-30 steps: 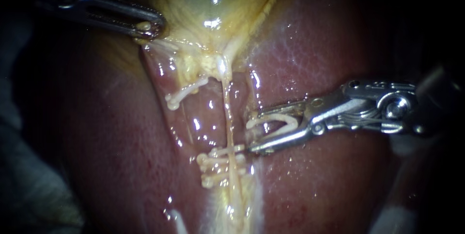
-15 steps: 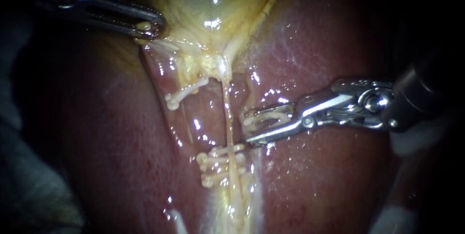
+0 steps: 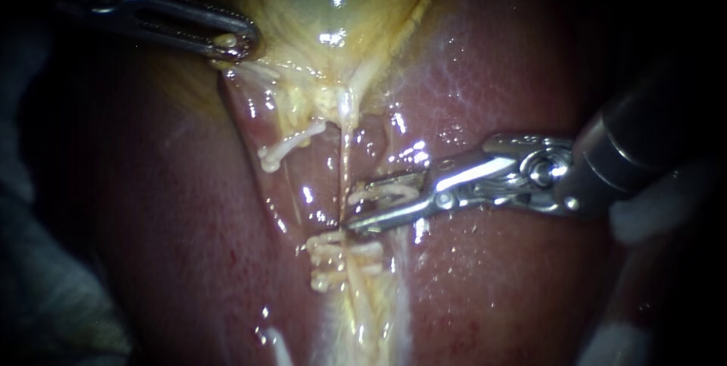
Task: Clipping second clip right tube
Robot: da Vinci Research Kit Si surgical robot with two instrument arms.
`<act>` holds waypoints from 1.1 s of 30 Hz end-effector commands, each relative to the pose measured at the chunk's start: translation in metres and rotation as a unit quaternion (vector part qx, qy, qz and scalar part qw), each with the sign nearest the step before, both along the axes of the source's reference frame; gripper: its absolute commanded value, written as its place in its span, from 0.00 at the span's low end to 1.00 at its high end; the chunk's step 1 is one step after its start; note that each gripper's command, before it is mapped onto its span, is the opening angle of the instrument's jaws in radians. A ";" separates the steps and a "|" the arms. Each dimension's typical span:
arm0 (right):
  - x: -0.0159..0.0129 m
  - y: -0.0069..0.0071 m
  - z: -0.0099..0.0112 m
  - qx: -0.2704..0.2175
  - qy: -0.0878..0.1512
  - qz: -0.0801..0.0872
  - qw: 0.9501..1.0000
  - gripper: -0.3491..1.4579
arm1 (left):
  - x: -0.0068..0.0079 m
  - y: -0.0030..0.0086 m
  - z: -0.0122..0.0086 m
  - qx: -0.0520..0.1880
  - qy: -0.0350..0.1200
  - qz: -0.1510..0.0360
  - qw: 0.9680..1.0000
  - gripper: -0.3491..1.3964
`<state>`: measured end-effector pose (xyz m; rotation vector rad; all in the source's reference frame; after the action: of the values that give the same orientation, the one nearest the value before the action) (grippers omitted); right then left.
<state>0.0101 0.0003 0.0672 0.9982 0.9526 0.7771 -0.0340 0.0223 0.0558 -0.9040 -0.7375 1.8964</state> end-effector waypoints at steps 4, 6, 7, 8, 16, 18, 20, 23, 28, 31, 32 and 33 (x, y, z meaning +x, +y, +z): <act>0.0007 -0.0002 -0.0001 0.003 0.002 0.003 1.000 0.47 | 0.0000 0.0000 0.0000 0.000 0.000 0.000 1.000 0.00; 0.0011 -0.0003 -0.0001 0.009 0.004 0.007 1.000 0.47 | 0.0000 0.0000 0.0000 0.000 0.000 0.000 1.000 0.00; 0.0014 -0.0004 -0.0001 0.009 0.005 0.008 1.000 0.47 | 0.0000 0.0000 0.0000 0.000 0.000 0.000 1.000 0.00; 0.0015 -0.0004 -0.0001 0.009 0.005 0.008 1.000 0.47 | 0.0000 0.0000 0.0000 0.000 0.000 0.000 1.000 0.00; 0.0023 -0.0007 -0.0002 0.017 0.008 0.014 1.000 0.47 | 0.0000 0.0000 0.0000 0.000 0.000 0.000 1.000 0.00; 0.0024 -0.0007 -0.0002 0.018 0.009 0.015 1.000 0.47 | 0.0000 0.0000 0.0000 0.000 0.000 0.000 1.000 0.00; 0.0024 -0.0008 -0.0002 0.021 0.013 0.019 1.000 0.47 | 0.0000 0.0000 0.0000 0.000 0.000 0.000 1.000 0.00; 0.0024 -0.0009 -0.0005 0.027 0.025 0.021 0.999 0.47 | 0.0000 0.0000 0.0001 0.000 0.000 0.000 1.000 0.00; 0.0023 -0.0011 -0.0017 0.045 0.050 0.022 0.997 0.47 | 0.0000 0.0000 0.0001 0.000 0.000 0.000 1.000 0.00; 0.0022 -0.0013 -0.0026 0.055 0.062 0.023 0.996 0.47 | 0.0000 0.0000 0.0000 0.000 0.000 0.000 1.000 0.00; 0.0022 -0.0013 -0.0029 0.057 0.067 0.023 0.996 0.47 | 0.0000 0.0000 0.0000 0.000 0.000 0.000 1.000 0.00; 0.0021 -0.0012 -0.0034 0.062 0.073 0.022 0.995 0.47 | 0.0000 0.0000 0.0000 0.000 0.000 0.000 1.000 0.00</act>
<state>0.0121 -0.0009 0.0635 1.1648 1.0682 0.8115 -0.0339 0.0223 0.0558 -0.9030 -0.7366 1.8958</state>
